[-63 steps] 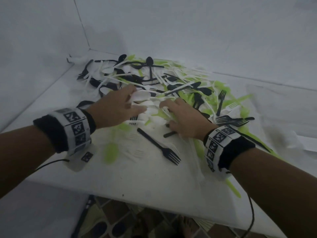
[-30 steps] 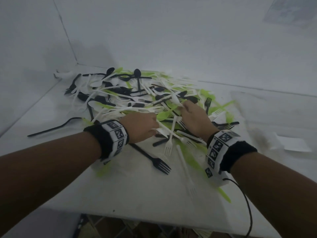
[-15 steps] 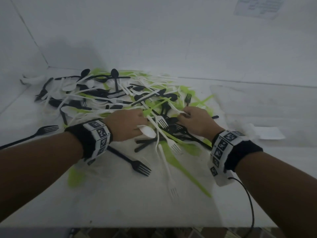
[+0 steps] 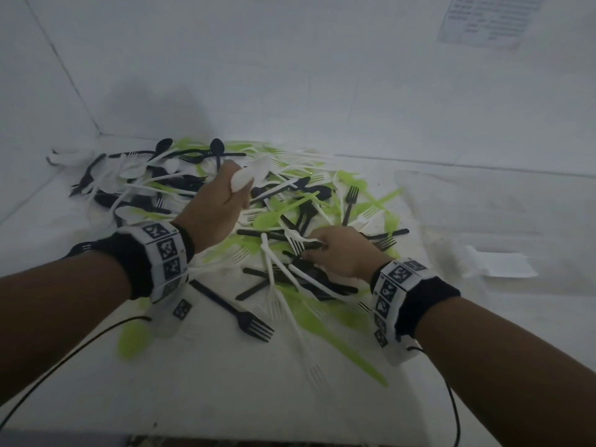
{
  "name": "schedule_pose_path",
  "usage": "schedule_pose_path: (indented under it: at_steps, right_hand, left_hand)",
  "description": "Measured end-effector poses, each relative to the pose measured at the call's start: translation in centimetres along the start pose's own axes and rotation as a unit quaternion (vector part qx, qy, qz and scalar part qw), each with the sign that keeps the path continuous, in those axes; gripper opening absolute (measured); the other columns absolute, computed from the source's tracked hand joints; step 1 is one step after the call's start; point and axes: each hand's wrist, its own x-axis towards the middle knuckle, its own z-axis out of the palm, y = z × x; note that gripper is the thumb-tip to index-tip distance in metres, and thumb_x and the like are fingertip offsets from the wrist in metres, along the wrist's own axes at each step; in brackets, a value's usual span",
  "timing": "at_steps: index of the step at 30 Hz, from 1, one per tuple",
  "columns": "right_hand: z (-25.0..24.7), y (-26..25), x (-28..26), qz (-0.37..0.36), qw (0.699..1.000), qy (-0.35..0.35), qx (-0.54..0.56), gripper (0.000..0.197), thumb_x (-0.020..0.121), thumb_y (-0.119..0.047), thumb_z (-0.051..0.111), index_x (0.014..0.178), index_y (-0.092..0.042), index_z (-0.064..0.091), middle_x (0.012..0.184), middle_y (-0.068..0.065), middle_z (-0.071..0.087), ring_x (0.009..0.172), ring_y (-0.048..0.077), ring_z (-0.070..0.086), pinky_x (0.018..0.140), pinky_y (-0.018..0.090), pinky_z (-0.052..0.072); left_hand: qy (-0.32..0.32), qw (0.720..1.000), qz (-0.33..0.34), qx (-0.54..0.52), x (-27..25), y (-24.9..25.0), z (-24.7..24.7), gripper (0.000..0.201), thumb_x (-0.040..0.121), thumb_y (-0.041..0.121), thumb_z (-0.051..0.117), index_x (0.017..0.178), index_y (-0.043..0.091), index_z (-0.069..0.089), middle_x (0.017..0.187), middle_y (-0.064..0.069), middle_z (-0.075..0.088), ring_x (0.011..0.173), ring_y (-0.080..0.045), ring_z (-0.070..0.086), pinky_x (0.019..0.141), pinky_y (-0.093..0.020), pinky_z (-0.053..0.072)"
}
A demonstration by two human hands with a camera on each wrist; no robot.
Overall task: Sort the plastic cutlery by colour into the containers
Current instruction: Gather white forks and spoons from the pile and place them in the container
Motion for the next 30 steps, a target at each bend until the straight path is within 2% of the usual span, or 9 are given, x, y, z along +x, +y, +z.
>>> schedule_pose_path:
  at_steps: [3,6,8,13,16,21,24,28,30]
  right_hand:
    - [-0.1,-0.5,0.5,-0.002,0.998,0.059,0.029,0.021,0.100,-0.043,0.059,0.096,-0.023,0.064,0.080,-0.003,0.064,0.077,0.021,0.062,0.064,0.033,0.046]
    - [-0.4,-1.6,0.9,-0.005,0.990,0.120,0.071,0.032,0.104,-0.046,0.049,0.100,-0.016,0.057,0.073,-0.001,0.060,0.065,0.018,0.057,0.059,0.033,0.043]
    - [-0.5,-2.7,1.4,-0.028,0.988,0.121,0.087,0.031,0.105,-0.044,0.045,0.094,-0.016,0.054,0.073,0.000,0.060,0.066,0.018,0.056,0.060,0.035,0.042]
    - [0.5,-6.9,3.2,-0.086,0.989,0.078,0.086,0.032,0.105,-0.046,0.046,0.088,-0.022,0.056,0.077,-0.004,0.057,0.068,0.011,0.053,0.059,0.035,0.037]
    - [0.8,-9.8,4.2,-0.102,0.977,0.079,0.168,0.031,0.104,-0.052,0.049,0.081,-0.031,0.052,0.077,-0.008,0.059,0.069,0.006,0.055,0.061,0.029,0.037]
    - [1.3,-13.9,5.7,-0.153,0.937,0.040,0.312,0.022,0.100,-0.049,0.061,0.085,-0.034,0.066,0.074,-0.024,0.068,0.071,-0.005,0.062,0.068,0.017,0.045]
    - [2.3,-16.2,6.2,-0.200,0.897,0.004,0.393,0.022,0.100,-0.038,0.067,0.114,-0.022,0.073,0.098,-0.007,0.078,0.087,0.009,0.073,0.084,0.036,0.059]
    - [3.6,-19.0,6.8,-0.204,0.886,0.019,0.416,0.018,0.103,-0.024,0.064,0.114,-0.013,0.072,0.087,-0.009,0.077,0.076,0.000,0.072,0.071,0.016,0.052]
    - [4.3,-20.0,7.5,-0.180,0.901,0.019,0.394,0.022,0.105,-0.028,0.059,0.107,-0.013,0.074,0.087,-0.009,0.077,0.079,-0.002,0.071,0.074,0.019,0.051]
  left_hand:
    - [0.029,0.999,-0.020,-0.022,-0.1,-0.1,-0.6,0.023,0.110,0.032,0.037,0.110,0.010,0.041,0.086,-0.010,0.065,0.055,-0.002,0.052,0.055,-0.019,0.041]
    - [0.029,0.997,-0.047,-0.054,-0.5,-0.7,-1.8,0.014,0.110,0.027,0.038,0.112,0.014,0.035,0.085,-0.011,0.068,0.071,-0.026,0.064,0.070,-0.043,0.054]
    - [0.021,0.993,-0.074,-0.085,-1.1,-1.3,-3.0,0.009,0.109,0.021,0.041,0.108,0.015,0.034,0.083,-0.014,0.067,0.071,-0.034,0.064,0.069,-0.050,0.056]
    - [0.054,0.979,-0.155,-0.119,-3.5,-2.5,-4.9,0.011,0.107,0.016,0.050,0.109,0.013,0.039,0.091,-0.012,0.075,0.067,-0.033,0.067,0.059,-0.040,0.055]
    - [0.062,0.965,-0.195,-0.161,-4.1,-2.8,-5.3,0.024,0.105,0.016,0.054,0.126,0.005,0.049,0.104,-0.011,0.077,0.082,-0.031,0.075,0.068,-0.044,0.063]
    - [0.067,0.946,-0.221,-0.227,-5.1,-2.1,-5.8,0.026,0.104,0.023,0.059,0.120,0.005,0.068,0.111,-0.013,0.075,0.103,-0.032,0.072,0.085,-0.042,0.060]
    - [0.104,0.927,-0.231,-0.278,-5.9,-1.7,-6.7,0.028,0.103,0.024,0.060,0.119,0.002,0.069,0.115,-0.021,0.072,0.107,-0.033,0.070,0.095,-0.050,0.056]
    - [0.126,0.917,-0.219,-0.309,-7.1,-1.6,-8.1,0.023,0.104,0.021,0.059,0.106,0.001,0.069,0.099,-0.013,0.073,0.086,-0.021,0.071,0.074,-0.030,0.058]
    - [0.172,0.903,-0.239,-0.313,-7.9,-2.2,-9.0,0.026,0.103,0.024,0.059,0.104,-0.001,0.066,0.092,-0.008,0.071,0.081,-0.019,0.067,0.073,-0.030,0.056]
